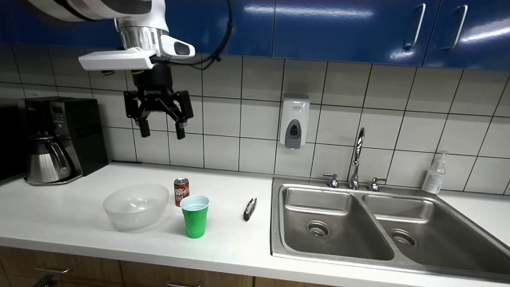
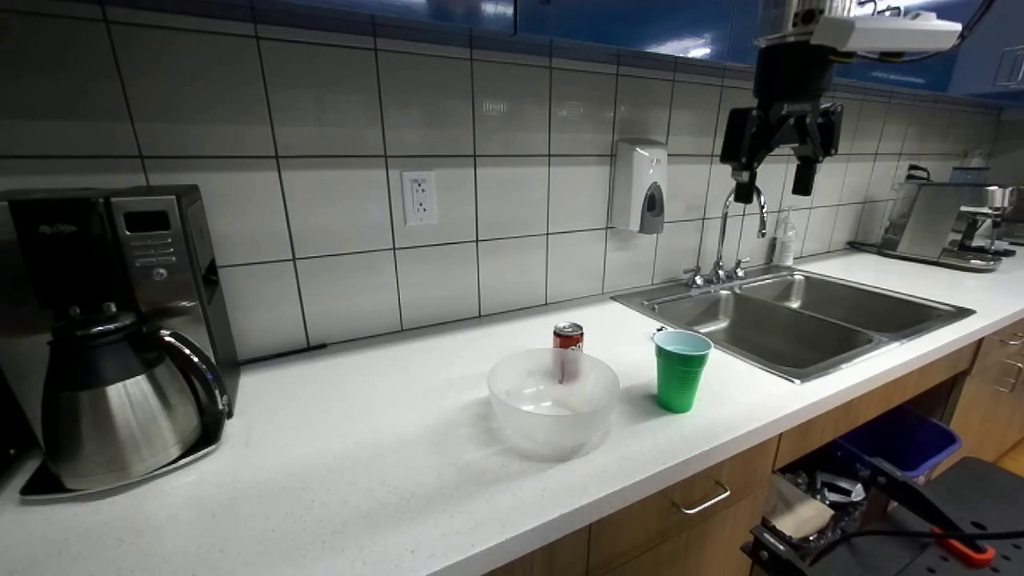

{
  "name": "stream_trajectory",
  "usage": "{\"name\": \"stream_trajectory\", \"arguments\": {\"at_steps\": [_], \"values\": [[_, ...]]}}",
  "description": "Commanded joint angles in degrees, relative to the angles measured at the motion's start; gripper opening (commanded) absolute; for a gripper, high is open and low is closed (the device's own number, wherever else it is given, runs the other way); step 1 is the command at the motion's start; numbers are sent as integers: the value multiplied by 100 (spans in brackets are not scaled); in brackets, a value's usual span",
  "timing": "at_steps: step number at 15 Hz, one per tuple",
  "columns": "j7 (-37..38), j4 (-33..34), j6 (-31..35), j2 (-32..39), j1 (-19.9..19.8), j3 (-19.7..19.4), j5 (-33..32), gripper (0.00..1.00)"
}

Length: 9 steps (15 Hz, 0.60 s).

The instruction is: Put the chocolate bar inside the plastic bowl

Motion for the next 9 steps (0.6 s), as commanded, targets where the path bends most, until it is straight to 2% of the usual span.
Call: {"name": "stream_trajectory", "arguments": {"at_steps": [1, 5, 9], "values": [[-538, 135, 468, 426, -218, -291, -87, 100], [-989, 393, 910, 1039, -289, -662, 81, 100], [-1379, 796, 1180, 1727, -333, -860, 95, 100]]}}
